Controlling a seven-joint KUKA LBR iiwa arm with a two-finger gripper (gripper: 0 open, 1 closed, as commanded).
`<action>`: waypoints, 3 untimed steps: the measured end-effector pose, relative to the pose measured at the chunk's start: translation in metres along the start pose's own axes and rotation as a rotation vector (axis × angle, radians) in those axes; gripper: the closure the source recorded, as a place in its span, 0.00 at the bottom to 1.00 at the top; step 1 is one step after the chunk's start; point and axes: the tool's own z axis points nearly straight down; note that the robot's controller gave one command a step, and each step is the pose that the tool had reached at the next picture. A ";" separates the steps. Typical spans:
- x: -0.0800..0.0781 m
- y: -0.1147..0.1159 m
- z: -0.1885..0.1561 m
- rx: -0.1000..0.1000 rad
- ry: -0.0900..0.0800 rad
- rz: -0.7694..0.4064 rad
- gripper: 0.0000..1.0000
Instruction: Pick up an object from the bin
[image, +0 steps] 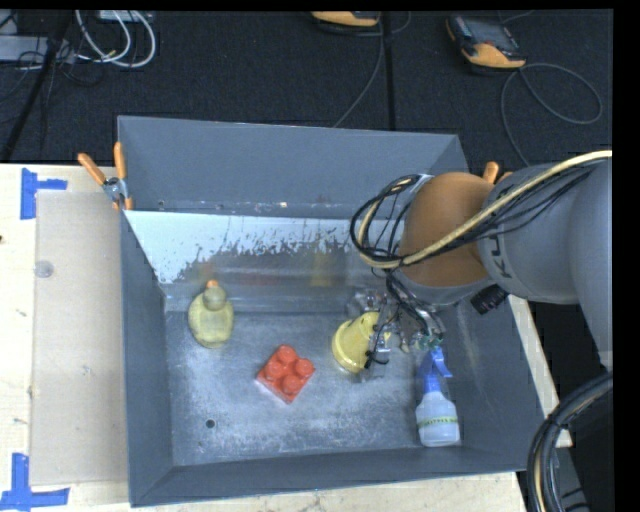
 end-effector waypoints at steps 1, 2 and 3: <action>0.000 0.000 0.000 0.000 0.000 0.000 1.00; -0.002 0.008 -0.012 0.001 -0.001 -0.119 1.00; 0.009 -0.013 0.000 -0.009 -0.002 0.096 1.00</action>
Offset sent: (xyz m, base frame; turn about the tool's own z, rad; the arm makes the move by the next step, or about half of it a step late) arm 0.0170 0.0341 0.0767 -0.4860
